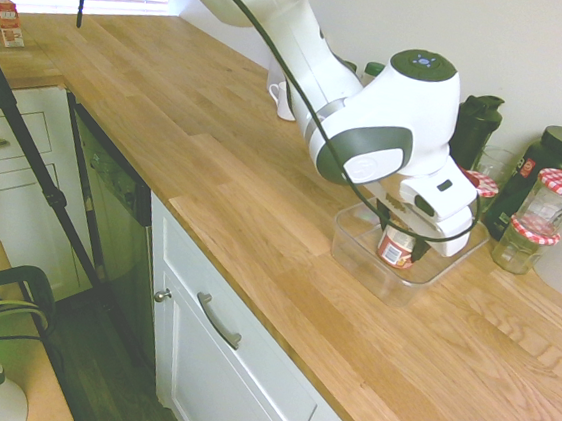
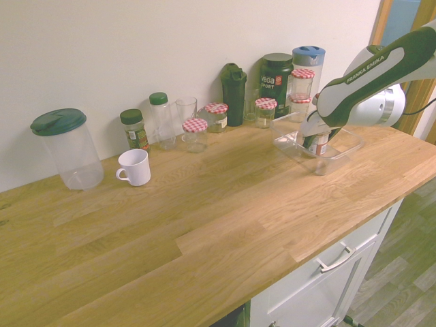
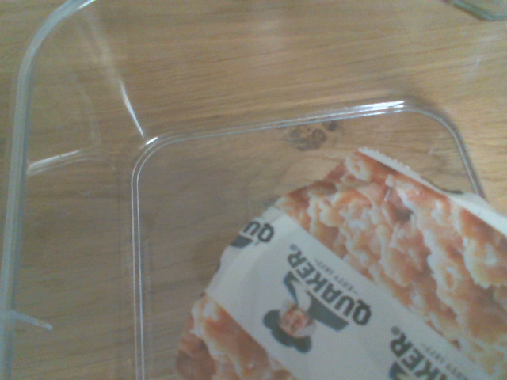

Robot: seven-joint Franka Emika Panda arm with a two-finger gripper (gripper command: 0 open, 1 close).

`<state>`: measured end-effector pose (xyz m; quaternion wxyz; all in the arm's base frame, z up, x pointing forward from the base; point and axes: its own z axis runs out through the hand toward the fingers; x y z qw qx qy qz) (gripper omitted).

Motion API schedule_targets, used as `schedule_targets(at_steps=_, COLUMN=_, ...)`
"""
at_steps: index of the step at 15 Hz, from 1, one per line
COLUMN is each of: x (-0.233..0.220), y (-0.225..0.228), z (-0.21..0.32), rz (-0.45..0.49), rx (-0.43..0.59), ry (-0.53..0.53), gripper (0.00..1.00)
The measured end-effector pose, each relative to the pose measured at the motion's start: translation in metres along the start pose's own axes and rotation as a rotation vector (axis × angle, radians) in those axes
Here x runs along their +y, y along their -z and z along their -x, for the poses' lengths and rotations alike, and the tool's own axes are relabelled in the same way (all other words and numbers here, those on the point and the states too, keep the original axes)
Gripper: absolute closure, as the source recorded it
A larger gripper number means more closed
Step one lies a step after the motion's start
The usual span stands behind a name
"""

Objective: Put the cereal into the container

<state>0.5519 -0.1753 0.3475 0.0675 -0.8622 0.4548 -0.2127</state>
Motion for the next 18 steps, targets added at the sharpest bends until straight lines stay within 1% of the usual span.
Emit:
schedule_targets(at_steps=3, x=0.000, y=0.000, z=0.000, rz=0.002, rx=-0.004, ry=0.001, gripper=0.00)
schedule_targets(at_steps=7, x=0.005, y=-0.008, z=0.004, rz=0.033, rx=-0.042, ry=0.007, gripper=0.00)
schedule_targets(at_steps=9, x=0.006, y=-0.003, z=0.001, rz=0.059, rx=-0.047, ry=0.004, gripper=0.00)
schedule_targets(at_steps=11, x=-0.005, y=0.025, z=-0.006, rz=0.087, rx=-0.079, ry=-0.012, gripper=0.00)
schedule_targets(at_steps=14, x=-0.025, y=0.089, z=-0.003, rz=0.101, rx=-0.193, ry=-0.018, gripper=0.00)
schedule_targets(at_steps=15, x=-0.029, y=0.105, z=-0.002, rz=0.097, rx=-0.207, ry=-0.013, gripper=0.00)
schedule_targets(at_steps=18, x=-0.031, y=0.118, z=-0.002, rz=0.090, rx=-0.206, ry=-0.012, gripper=0.00)
